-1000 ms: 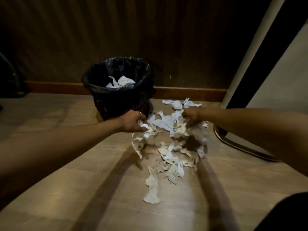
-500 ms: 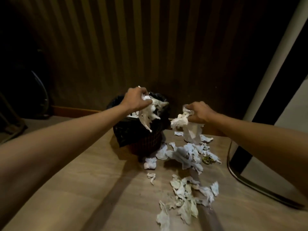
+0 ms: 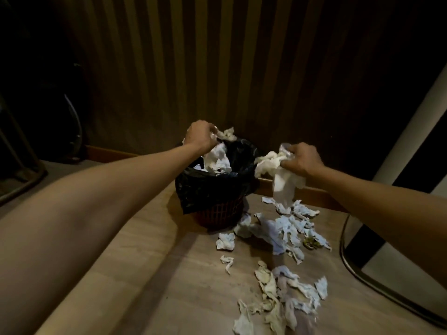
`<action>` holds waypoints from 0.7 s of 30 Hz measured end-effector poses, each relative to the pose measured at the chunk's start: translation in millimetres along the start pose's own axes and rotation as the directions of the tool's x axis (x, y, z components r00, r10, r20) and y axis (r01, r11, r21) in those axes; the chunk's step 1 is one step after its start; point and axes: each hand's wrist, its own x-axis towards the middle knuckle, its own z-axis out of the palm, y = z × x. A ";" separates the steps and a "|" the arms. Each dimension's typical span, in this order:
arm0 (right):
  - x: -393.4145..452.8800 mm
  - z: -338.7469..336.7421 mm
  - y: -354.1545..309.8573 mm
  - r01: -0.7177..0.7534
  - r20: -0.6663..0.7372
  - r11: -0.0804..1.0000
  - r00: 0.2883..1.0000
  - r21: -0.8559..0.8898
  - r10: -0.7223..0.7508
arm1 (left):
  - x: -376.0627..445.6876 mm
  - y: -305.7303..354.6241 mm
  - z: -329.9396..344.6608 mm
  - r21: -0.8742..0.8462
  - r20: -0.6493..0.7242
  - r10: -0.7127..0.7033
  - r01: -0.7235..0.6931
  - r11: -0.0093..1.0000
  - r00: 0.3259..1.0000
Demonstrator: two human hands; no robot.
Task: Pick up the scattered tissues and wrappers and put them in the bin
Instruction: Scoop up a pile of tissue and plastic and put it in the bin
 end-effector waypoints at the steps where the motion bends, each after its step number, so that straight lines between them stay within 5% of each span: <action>1: 3.0 -2.8 -4.0 -0.020 -0.023 0.999 1.000 0.034 0.021 | -0.6 -5.7 0.6 -0.012 0.013 -0.002 0.003 1.000 1.000; 12: 46.3 -8.4 -85.2 -0.024 -0.182 0.945 0.979 0.327 0.088 | -20.0 -43.9 -15.0 -0.184 0.068 -0.007 0.019 0.983 0.998; 21: 71.7 21.5 -137.8 0.038 -0.225 0.832 0.969 0.554 0.105 | -44.3 -76.3 -40.2 -0.182 -0.167 -0.045 0.015 0.983 0.985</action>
